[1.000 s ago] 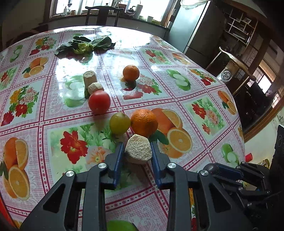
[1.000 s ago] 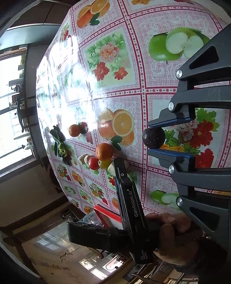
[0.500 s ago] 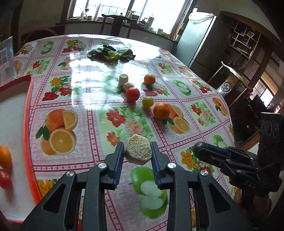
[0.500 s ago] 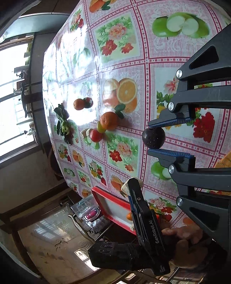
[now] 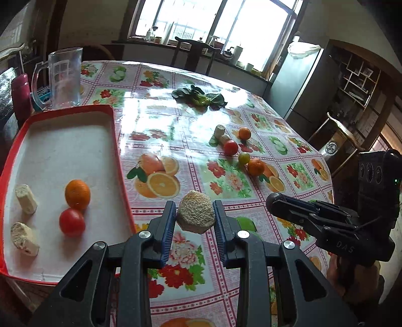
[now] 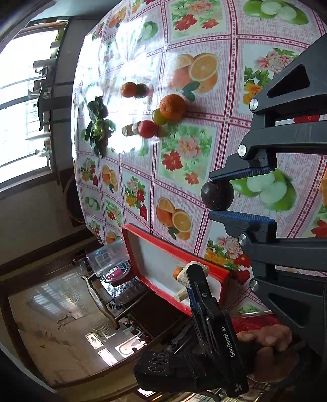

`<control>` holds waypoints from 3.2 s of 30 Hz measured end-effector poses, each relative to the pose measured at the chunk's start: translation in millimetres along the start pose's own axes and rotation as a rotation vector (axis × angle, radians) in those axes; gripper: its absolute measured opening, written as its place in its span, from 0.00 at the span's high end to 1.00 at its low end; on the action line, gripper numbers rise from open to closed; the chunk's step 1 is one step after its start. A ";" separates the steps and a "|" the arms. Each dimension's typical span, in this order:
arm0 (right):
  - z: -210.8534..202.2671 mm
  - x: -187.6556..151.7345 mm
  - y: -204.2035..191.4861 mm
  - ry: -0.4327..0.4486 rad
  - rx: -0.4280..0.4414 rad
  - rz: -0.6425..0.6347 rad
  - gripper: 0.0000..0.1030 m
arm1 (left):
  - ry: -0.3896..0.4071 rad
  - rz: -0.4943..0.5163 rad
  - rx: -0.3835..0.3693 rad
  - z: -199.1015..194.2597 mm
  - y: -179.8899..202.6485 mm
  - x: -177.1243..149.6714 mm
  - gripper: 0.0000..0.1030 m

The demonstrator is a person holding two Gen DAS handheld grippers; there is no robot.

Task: Organize fruits
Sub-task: 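Carry the tan cake in the left tool while the right tool carries the plum to the tray, then lower the cake into the tray and open the left tool while the right tool releases the plum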

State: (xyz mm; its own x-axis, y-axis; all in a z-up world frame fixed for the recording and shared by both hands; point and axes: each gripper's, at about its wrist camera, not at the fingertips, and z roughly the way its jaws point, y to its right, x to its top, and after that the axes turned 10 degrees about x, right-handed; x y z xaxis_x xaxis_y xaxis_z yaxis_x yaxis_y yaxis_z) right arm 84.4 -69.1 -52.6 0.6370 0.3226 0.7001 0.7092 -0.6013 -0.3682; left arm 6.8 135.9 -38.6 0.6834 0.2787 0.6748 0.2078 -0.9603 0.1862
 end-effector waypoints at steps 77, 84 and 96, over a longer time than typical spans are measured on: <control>233.2 86.3 -104.0 -0.290 0.128 -0.155 0.67 | -0.154 -0.230 0.274 47.5 -194.0 31.6 0.71; 210.1 87.3 -107.3 -0.246 0.144 -0.152 0.61 | -0.116 -0.238 0.290 30.3 -190.6 28.4 0.61; 137.2 71.1 -79.4 -0.150 0.135 -0.083 0.61 | -0.053 -0.209 0.242 0.6 -150.5 24.3 0.61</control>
State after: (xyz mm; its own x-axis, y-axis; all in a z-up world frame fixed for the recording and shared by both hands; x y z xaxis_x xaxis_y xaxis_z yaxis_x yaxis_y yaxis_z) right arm 114.8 101.8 -57.5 0.6058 0.4782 0.6359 0.7884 -0.4684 -0.3988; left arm -7.4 287.2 -50.6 0.6427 0.4757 0.6005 0.5032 -0.8532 0.1373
